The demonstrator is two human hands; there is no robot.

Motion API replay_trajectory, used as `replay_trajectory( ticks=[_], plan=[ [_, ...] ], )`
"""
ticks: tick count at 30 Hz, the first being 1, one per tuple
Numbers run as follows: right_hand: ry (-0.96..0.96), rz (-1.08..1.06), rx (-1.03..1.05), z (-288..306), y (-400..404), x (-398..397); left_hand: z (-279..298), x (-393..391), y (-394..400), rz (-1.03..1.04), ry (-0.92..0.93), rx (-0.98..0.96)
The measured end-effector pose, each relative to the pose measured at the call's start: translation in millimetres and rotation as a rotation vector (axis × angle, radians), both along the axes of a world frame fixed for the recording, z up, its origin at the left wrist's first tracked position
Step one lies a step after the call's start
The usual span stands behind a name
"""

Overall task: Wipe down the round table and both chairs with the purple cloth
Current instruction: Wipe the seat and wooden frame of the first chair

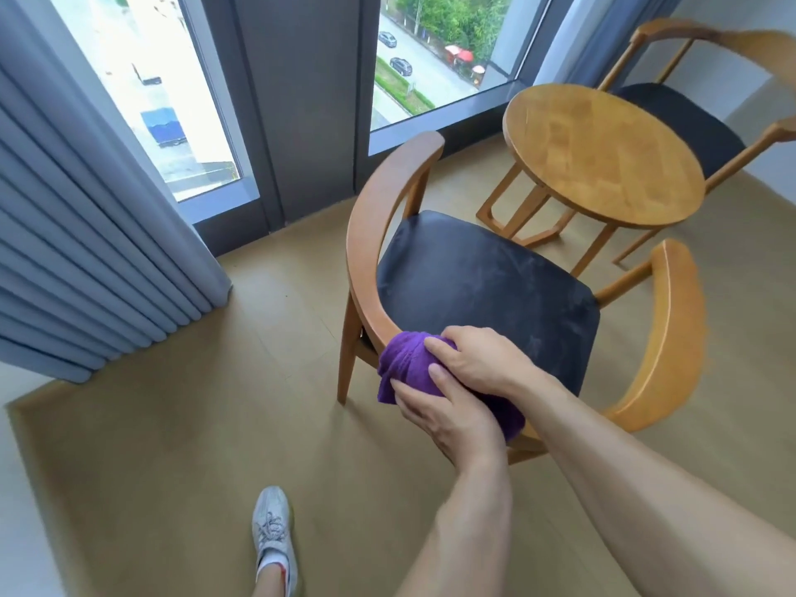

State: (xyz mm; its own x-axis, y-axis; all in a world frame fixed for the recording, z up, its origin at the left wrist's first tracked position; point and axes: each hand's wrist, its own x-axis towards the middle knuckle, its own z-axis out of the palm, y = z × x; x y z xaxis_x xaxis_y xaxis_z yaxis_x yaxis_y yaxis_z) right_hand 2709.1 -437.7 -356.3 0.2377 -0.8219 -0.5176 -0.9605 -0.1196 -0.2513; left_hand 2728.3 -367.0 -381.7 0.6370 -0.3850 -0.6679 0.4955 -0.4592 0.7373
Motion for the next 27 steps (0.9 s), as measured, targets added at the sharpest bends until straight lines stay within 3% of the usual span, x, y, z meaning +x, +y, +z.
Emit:
replay_trajectory(
  ticks=[4,10,19,27],
  plan=[
    [-0.065,-0.043,0.050,-11,-18,22,-16,27,-18,-0.008,-0.061,-0.002],
    [-0.096,-0.190,0.091,-41,-53,75,-61,100,-58,-0.254,-0.011,-0.047],
    [-0.433,-0.642,-0.192,-75,-92,130,-78,174,-135,-0.615,-0.403,-0.229],
    [-0.480,-0.752,-0.269,-82,-122,148,-79,197,-173,-0.757,-0.541,-0.217]
  ],
)
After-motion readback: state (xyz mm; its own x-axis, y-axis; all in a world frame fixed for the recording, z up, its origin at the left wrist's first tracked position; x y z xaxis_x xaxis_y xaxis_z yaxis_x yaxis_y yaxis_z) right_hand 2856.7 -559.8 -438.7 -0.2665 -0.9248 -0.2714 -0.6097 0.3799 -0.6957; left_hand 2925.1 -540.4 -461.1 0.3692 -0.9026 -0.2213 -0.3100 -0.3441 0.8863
